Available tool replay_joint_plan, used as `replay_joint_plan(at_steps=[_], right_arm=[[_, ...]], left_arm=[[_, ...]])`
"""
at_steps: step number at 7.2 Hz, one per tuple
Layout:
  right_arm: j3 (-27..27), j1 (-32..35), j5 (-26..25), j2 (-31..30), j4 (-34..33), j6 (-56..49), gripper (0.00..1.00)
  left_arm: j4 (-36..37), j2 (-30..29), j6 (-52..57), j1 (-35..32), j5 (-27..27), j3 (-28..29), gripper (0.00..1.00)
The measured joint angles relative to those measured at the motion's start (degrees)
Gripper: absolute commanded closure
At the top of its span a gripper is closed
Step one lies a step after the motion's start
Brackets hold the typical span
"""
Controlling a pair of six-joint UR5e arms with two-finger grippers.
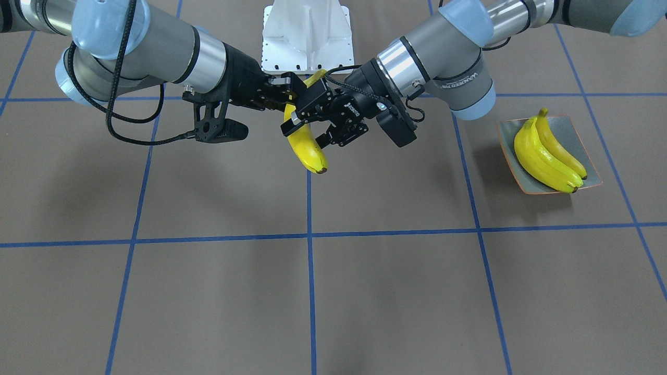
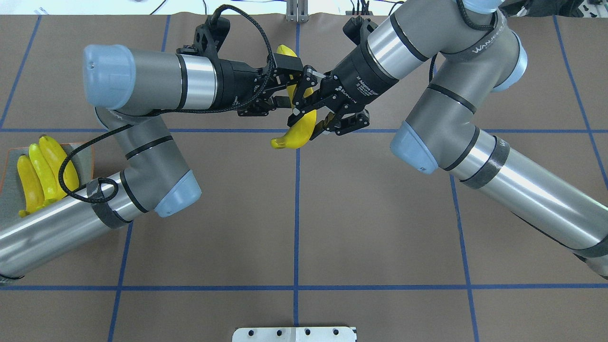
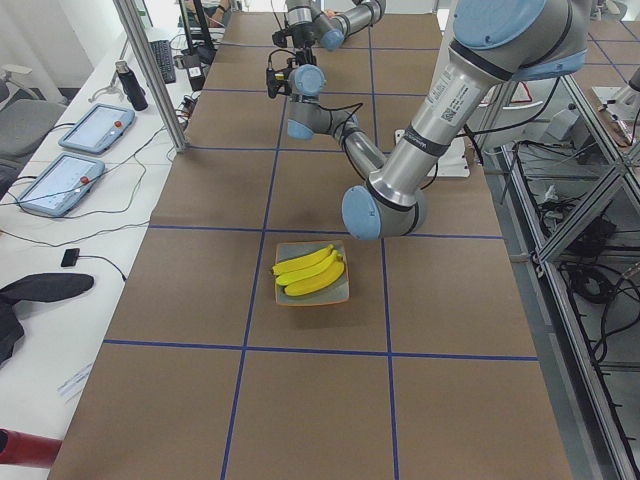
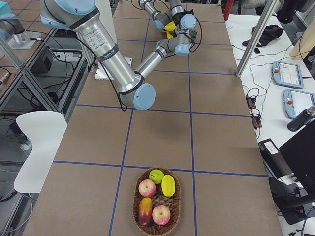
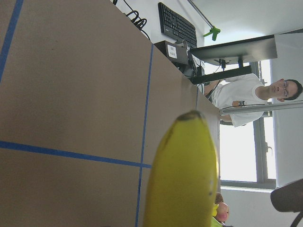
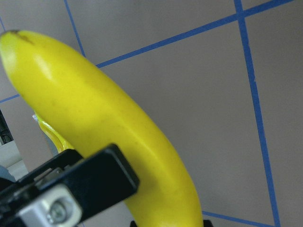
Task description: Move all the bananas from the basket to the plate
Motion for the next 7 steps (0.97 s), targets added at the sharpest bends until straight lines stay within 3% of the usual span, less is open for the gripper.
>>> replay_joint_plan(at_steps=[2, 3, 4, 5, 6, 7], right_arm=[[0.0, 0.0, 0.3, -0.1, 0.0, 0.6, 1.00], [0.0, 0.0, 0.3, -0.1, 0.0, 0.7, 1.00], [0.0, 0.0, 0.4, -0.1, 0.0, 0.7, 1.00], [0.0, 0.0, 0.4, -0.1, 0.0, 0.7, 1.00], [0.0, 0.0, 0.4, -0.1, 0.0, 0.7, 0.06], [0.1, 0.0, 0.4, -0.1, 0.1, 0.6, 0.00]], left_arm=[[-0.1, 0.0, 0.1, 0.4, 1.4, 0.2, 0.18], [-0.1, 0.0, 0.1, 0.7, 1.7, 0.3, 0.50], [-0.1, 0.0, 0.1, 0.8, 1.8, 0.3, 1.00], [-0.1, 0.1, 0.2, 1.0, 1.9, 0.3, 1.00], [-0.2, 0.1, 0.2, 1.3, 2.0, 0.3, 1.00], [-0.2, 0.2, 0.2, 1.5, 2.0, 0.3, 1.00]])
